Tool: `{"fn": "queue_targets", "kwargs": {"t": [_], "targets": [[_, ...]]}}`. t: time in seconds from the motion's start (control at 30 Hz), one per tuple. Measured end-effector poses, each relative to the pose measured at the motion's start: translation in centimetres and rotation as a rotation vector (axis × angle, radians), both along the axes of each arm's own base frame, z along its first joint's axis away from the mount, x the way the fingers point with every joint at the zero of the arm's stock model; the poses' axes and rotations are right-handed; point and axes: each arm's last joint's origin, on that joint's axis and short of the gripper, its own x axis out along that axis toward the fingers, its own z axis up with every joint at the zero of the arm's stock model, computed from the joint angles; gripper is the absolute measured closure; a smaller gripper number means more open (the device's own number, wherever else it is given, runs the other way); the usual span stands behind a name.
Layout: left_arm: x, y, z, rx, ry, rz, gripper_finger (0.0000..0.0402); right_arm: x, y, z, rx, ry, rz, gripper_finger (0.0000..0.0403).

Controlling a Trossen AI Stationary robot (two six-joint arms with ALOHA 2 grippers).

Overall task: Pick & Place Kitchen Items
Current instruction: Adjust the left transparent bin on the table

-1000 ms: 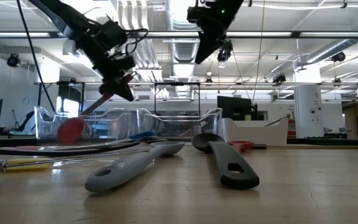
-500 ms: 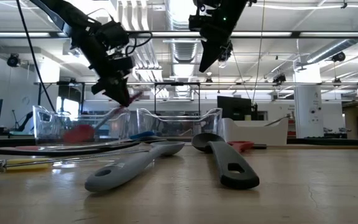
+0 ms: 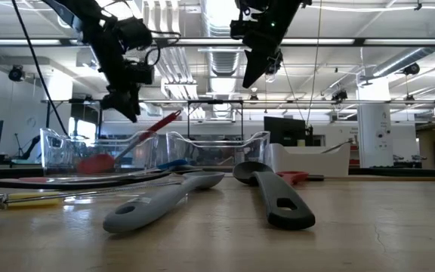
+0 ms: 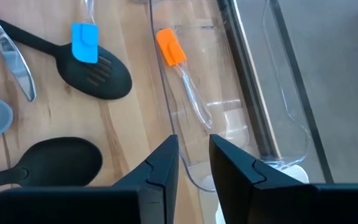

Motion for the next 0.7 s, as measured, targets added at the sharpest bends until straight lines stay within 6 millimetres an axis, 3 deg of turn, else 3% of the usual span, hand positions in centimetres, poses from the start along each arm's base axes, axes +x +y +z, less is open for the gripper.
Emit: {"fn": "queue_targets", "kwargs": {"t": [0.13, 0.33, 0.5, 0.7], "targets": [[-1.1, -0.8, 2.4, 0.024, -0.116, 0.085, 0.0220, 0.0, 0.0, 0.0, 0.001, -0.003, -0.004, 0.0318], [-3.2, -3.8, 4.5, -0.148, -0.271, 0.107, 0.0221, 0.0, -0.1, 0.0, 0.003, -0.003, -0.007, 0.0330], [-4.6, -5.9, 3.3, -0.311, -0.167, 0.208, 0.0233, 0.1, -0.1, 0.1, -0.001, -0.016, -0.009, 0.0334], [-4.7, -6.0, 1.5, -0.422, -0.065, 0.365, 0.0258, 0.6, -0.3, 0.5, -0.024, -0.083, -0.004, 0.0329]]}}
